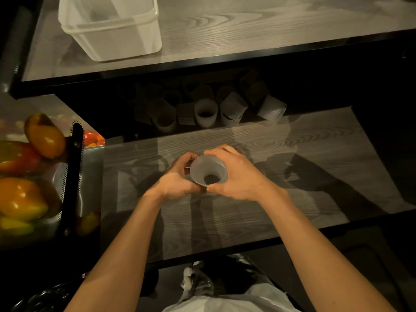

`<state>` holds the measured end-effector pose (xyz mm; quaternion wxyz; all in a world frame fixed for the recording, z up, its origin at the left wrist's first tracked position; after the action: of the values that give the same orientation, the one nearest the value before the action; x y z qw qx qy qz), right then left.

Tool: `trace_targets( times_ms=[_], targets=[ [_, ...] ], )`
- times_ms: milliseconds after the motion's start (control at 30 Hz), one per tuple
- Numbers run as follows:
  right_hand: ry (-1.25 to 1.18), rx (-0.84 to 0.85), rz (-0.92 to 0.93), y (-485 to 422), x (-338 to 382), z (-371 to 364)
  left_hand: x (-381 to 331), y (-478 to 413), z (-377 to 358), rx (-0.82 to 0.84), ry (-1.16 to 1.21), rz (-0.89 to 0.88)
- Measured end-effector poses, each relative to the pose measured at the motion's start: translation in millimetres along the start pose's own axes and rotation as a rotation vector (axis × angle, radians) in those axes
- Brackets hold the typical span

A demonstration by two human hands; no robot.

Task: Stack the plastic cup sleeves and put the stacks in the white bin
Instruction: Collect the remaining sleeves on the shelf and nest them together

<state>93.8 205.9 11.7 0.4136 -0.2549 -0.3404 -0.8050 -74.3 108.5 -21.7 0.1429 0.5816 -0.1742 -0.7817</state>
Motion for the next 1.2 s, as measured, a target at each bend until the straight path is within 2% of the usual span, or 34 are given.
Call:
trace_targets(
  times_ms=[333, 467, 567, 667, 733, 833, 933, 1033, 1100, 1200],
  targets=[
    [-0.034, 0.013, -0.021, -2, -11, 3, -3, -9, -1, 0.001, -0.023, 0.01],
    [0.02, 0.041, -0.073, -3, -19, -5, -4, -15, -4, 0.041, -0.135, 0.099],
    [0.113, 0.075, -0.101, -8, -27, -11, -9, -18, 0, 0.153, -0.22, 0.198],
    [0.125, 0.21, -0.168, -8, -36, -13, -20, -22, 6, 0.269, -0.317, 0.304],
    [0.103, 0.316, -0.256, -1, -40, -5, -35, -30, 10, 0.29, -0.391, 0.327],
    [-0.02, 0.272, -0.376, 7, -59, 19, -69, -51, 10, 0.21, -0.5, 0.317],
    [-0.117, 0.086, -0.441, 1, -88, 40, -99, -83, 2, 0.092, -0.432, 0.201],
    [-0.084, -0.024, -0.477, -8, -110, 57, -112, -122, -14, 0.092, -0.321, 0.142],
    [0.013, -0.104, -0.472, -13, -120, 70, -112, -147, -27, 0.102, -0.083, 0.17],
    [0.134, -0.211, -0.45, -29, -134, 90, -115, -174, -46, 0.055, 0.435, 0.299]
  ],
)
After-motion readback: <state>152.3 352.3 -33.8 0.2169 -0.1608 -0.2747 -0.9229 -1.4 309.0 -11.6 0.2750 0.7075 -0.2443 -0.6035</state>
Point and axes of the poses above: each hand's wrist, its own y-axis away from the middle knuckle, its own z-axis out of the back of the hand, x = y × z, the point moved 2 cm from there along -y, towards the middle knuckle, and after that the axes turned 11 degrees about x, right-handed, at the moved point
